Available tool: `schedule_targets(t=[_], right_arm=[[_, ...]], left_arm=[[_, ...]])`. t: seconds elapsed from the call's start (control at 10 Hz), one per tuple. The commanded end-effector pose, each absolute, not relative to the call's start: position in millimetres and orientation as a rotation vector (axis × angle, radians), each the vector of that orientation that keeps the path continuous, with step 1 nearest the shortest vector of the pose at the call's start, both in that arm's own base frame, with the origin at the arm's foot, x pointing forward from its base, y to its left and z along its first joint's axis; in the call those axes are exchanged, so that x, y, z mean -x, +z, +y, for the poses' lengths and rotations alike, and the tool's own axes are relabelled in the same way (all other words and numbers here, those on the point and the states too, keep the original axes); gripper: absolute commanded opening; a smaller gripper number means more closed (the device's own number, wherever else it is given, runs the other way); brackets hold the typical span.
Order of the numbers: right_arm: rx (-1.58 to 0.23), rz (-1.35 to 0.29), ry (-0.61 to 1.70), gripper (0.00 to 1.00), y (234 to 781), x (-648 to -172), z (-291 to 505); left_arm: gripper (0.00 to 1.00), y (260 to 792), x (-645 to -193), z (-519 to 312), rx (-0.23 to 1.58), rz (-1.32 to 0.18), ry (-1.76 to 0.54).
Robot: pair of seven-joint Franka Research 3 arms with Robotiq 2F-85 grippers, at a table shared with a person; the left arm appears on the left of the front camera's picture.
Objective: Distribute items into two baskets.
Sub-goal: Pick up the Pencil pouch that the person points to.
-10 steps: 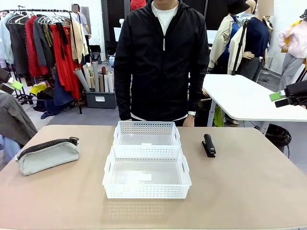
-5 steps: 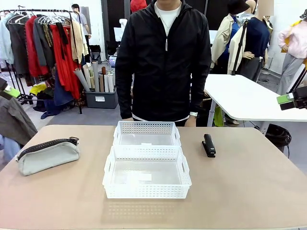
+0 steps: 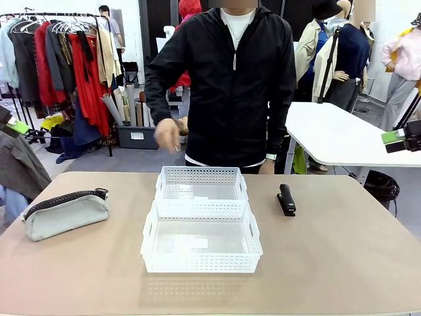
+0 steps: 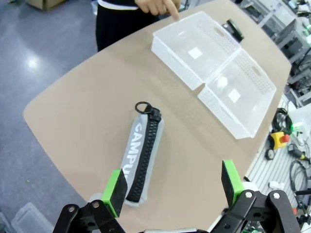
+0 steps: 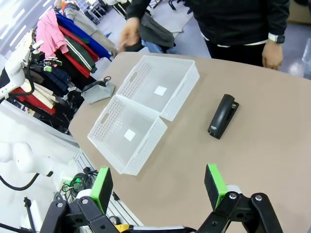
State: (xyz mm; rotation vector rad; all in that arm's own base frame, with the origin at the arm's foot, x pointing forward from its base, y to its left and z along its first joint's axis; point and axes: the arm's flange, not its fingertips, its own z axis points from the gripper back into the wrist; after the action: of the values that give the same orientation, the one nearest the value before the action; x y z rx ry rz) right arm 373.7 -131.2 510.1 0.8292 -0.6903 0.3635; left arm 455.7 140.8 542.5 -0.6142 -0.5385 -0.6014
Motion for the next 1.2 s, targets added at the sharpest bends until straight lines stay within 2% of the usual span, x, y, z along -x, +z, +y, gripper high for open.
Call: schedule_targets(t=[0.0, 0.4, 0.6, 1.1], right_arm=[[-0.87, -0.725, 0.376, 1.0, 508.6, -376.7, -134.1], [-0.969, -0.698, 0.399, 1.0, 504.3, -381.3, -138.5], [-0.904, -0.702, 0.408, 1.0, 505.2, -380.9, -137.0], [-0.933, -0.664, 0.368, 1.0, 501.8, -377.7, -130.4]], left_arm=[[1.0, 544.8, -458.4, 144.8, 0.694, -0.536, -0.597], [1.0, 544.3, -457.7, 146.9, 0.719, -0.521, -0.587], [1.0, 544.1, -458.0, 147.4, 0.715, -0.522, -0.58], [1.0, 540.2, -456.0, 144.5, 0.694, -0.517, -0.594]])
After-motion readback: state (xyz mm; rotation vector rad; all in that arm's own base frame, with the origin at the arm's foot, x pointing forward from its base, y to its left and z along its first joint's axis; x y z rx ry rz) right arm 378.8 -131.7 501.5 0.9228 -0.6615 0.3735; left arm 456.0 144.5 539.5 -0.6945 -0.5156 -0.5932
